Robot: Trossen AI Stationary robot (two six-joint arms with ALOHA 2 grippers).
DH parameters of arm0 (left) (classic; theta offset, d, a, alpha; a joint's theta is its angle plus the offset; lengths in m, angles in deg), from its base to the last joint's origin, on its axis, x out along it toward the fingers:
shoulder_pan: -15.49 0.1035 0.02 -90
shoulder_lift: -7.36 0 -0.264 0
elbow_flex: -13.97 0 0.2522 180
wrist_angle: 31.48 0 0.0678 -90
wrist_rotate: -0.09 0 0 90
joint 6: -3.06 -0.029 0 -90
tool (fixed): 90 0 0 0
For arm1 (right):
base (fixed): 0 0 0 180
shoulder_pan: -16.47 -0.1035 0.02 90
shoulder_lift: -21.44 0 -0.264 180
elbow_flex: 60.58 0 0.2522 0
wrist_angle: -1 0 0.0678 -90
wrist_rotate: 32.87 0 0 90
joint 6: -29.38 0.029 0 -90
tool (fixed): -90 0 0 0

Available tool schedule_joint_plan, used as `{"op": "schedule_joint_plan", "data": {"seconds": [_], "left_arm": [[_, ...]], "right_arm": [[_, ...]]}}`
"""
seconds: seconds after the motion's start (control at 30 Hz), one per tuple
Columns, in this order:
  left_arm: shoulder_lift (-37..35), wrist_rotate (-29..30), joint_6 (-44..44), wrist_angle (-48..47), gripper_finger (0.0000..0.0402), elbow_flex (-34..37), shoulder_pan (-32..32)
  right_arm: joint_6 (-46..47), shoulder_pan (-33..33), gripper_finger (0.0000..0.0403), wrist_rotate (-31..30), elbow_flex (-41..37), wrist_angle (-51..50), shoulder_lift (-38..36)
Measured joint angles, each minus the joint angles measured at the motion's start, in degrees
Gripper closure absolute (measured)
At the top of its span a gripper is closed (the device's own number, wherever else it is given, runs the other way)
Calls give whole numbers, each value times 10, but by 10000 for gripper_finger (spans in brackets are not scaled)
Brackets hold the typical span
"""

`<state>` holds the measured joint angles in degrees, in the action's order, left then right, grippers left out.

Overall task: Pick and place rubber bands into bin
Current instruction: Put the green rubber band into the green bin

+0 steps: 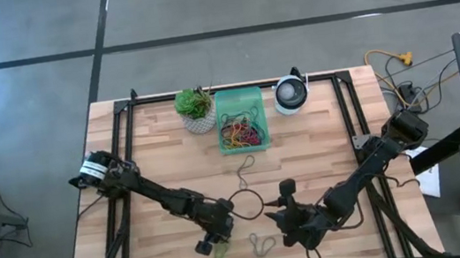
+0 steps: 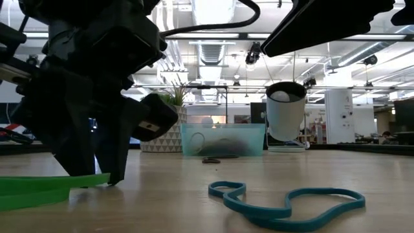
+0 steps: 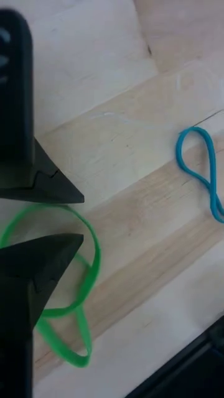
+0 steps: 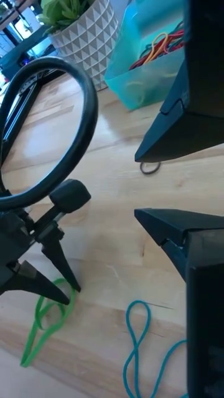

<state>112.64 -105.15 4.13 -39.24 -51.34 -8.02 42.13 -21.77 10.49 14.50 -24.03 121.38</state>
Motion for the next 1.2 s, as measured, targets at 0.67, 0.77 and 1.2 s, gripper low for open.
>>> {"op": "schedule_joint_plan", "data": {"seconds": [0.67, 0.77, 1.2], "left_arm": [[-50, 67, -71, -15, 400, -19, 1], [-80, 101, -102, -26, 400, -22, 6], [-214, 284, -224, -43, 400, -20, 115]], "right_arm": [[8, 0, 294, 0, -14, 3, 0], [8, 0, 297, 1, -14, 4, 0], [15, 0, 299, 1, -17, 13, 0]]}}
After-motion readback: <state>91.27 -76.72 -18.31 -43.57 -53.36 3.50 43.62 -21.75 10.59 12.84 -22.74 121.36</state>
